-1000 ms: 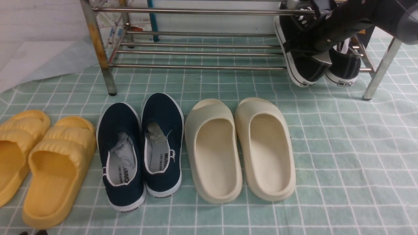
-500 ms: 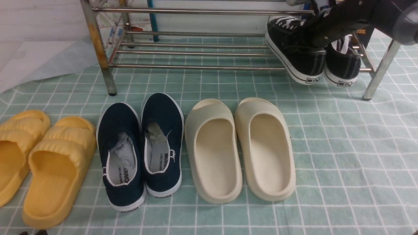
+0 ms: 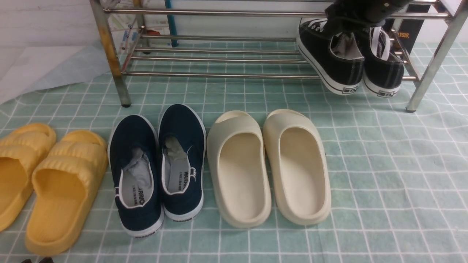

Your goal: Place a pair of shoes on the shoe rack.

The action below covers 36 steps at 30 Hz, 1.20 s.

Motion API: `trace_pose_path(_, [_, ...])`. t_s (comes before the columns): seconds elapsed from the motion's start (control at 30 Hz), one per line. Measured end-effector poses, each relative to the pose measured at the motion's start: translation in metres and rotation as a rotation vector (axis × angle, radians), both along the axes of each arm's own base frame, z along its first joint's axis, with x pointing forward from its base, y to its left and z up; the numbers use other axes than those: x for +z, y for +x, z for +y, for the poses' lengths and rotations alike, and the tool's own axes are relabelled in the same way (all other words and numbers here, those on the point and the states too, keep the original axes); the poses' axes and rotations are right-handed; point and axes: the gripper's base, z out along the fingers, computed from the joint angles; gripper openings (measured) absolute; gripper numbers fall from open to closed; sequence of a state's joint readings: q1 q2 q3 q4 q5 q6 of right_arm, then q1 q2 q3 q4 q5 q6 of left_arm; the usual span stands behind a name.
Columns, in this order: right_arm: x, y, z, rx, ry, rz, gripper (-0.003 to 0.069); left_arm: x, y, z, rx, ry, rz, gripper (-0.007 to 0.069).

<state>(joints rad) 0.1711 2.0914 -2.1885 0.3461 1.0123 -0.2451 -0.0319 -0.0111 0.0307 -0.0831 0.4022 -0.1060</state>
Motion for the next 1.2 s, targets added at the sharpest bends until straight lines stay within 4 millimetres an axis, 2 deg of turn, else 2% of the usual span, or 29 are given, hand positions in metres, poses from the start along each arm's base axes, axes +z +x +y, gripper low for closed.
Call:
trace_pose_path(0.03, [0.007, -0.004, 0.0, 0.004, 0.008, -0.007, 0.0253, 0.0, 0.0, 0.0, 0.0, 0.0, 0.0, 0.0238])
trace_pose_path(0.07, [0.008, -0.005, 0.0, 0.005, 0.01, -0.007, 0.0244, 0.0, 0.0, 0.0, 0.0, 0.0, 0.0, 0.0238])
trace_pose_path(0.1, [0.013, -0.008, 0.0, 0.008, 0.015, -0.012, 0.0204, 0.0, 0.0, 0.0, 0.0, 0.0, 0.0, 0.0238])
trace_pose_path(0.13, [0.023, -0.015, 0.0, 0.017, 0.018, -0.015, 0.012, 0.0, 0.0, 0.0, 0.0, 0.0, 0.0, 0.0238])
trace_pose_path(0.17, [0.029, -0.02, 0.0, 0.024, 0.017, -0.016, 0.0068, 0.0, 0.0, 0.0, 0.0, 0.0, 0.0, 0.0238])
trace_pose_path(0.23, [0.038, -0.029, 0.001, 0.037, 0.015, -0.018, 0.0006, 0.0, 0.0, 0.0, 0.0, 0.0, 0.0, 0.0238])
trace_pose_path(0.33, [0.059, -0.049, 0.002, 0.044, -0.018, -0.06, -0.0002, 0.0, 0.0, 0.0, 0.0, 0.0, 0.0, 0.0238])
trace_pose_path(0.4, [0.074, -0.069, 0.001, 0.038, -0.074, -0.111, 0.0001, 0.0, 0.0, 0.0, 0.0, 0.0, 0.0, 0.0238])
trace_pose_path(0.43, [0.075, -0.072, 0.001, 0.038, -0.082, -0.113, 0.0002, 0.0, 0.0, 0.0, 0.0, 0.0, 0.0, 0.0238])
trace_pose_path(0.47, [0.089, -0.095, -0.002, 0.024, -0.134, -0.184, 0.0005, 0.0, 0.0, 0.0, 0.0, 0.0, 0.0, 0.0238])
trace_pose_path(0.5, [0.089, -0.095, -0.002, 0.023, -0.141, -0.193, 0.0005, 0.0, 0.0, 0.0, 0.0, 0.0, 0.0, 0.0238])
trace_pose_path(0.53, [0.1, -0.12, -0.006, 0.009, -0.189, -0.27, 0.0005, 0.0, 0.0, 0.0, 0.0, 0.0, 0.0, 0.0238])
trace_pose_path(0.57, [0.101, -0.132, -0.009, -0.001, -0.208, -0.316, 0.0005, 0.0, 0.0, 0.0, 0.0, 0.0, 0.0, 0.0238])
trace_pose_path(0.6, [0.112, -0.158, -0.015, -0.023, -0.225, -0.409, 0.0005, 0.0, 0.0, 0.0, 0.0, 0.0, 0.0, 0.0238])
trace_pose_path(0.63, [0.113, -0.161, -0.017, -0.026, -0.229, -0.424, 0.0005, 0.0, 0.0, 0.0, 0.0, 0.0, 0.0, 0.0238])
trace_pose_path(0.67, [0.115, -0.176, -0.022, -0.045, -0.228, -0.474, 0.0005, 0.0, 0.0, 0.0, 0.0, 0.0, 0.0, 0.0238])
trace_pose_path(0.7, [0.113, -0.204, -0.033, -0.079, -0.219, -0.58, 0.0005, 0.0, 0.0, 0.0, 0.0, 0.0, 0.0, 0.0238])
trace_pose_path(0.73, [0.117, -0.213, -0.036, -0.09, -0.214, -0.607, 0.0005, 0.0, 0.0, 0.0, 0.0, 0.0, 0.0, 0.0238])
trace_pose_path(0.8, [0.109, -0.259, -0.052, -0.128, -0.187, -0.75, 0.0005, 0.0, 0.0, 0.0, 0.0, 0.0, 0.0, 0.0238])
trace_pose_path(0.87, [0.098, -0.284, -0.059, -0.139, -0.165, -0.813, 0.0005, 0.0, 0.0, 0.0, 0.0, 0.0, 0.0, 0.0238])
trace_pose_path(0.9, [0.082, -0.307, -0.066, -0.145, -0.143, -0.852, 0.0005, 0.0, 0.0, 0.0, 0.0, 0.0, 0.0, 0.0238])
trace_pose_path(1.0, [0.032, -0.348, -0.076, -0.145, -0.088, -0.891, 0.0005, 0.0, 0.0, 0.0, 0.0, 0.0, 0.0, 0.0238])
trace_pose_path(1.03, [0.025, -0.352, -0.077, -0.147, -0.07, -0.893, 0.0005, 0.0, 0.0, 0.0, 0.0, 0.0, 0.0, 0.0238])
trace_pose_path(1.1, [-0.031, -0.375, -0.08, -0.133, -0.008, -0.901, 0.0005, 0.0, 0.0, 0.0, 0.0, 0.0, 0.0, 0.0238])
trace_pose_path(1.13, [-0.044, -0.382, -0.082, -0.132, 0.01, -0.913, 0.0005, 0.0, 0.0, 0.0, 0.0, 0.0, 0.0, 0.0238])
trace_pose_path(1.17, [-0.048, -0.384, -0.082, -0.132, 0.015, -0.912, 0.0005, 0.0, 0.0, 0.0, 0.0, 0.0, 0.0, 0.0238])
trace_pose_path(1.2, [-0.071, -0.39, -0.083, -0.124, 0.028, -0.913, 0.0005, 0.0, 0.0, 0.0, 0.0, 0.0, 0.0, 0.0238])
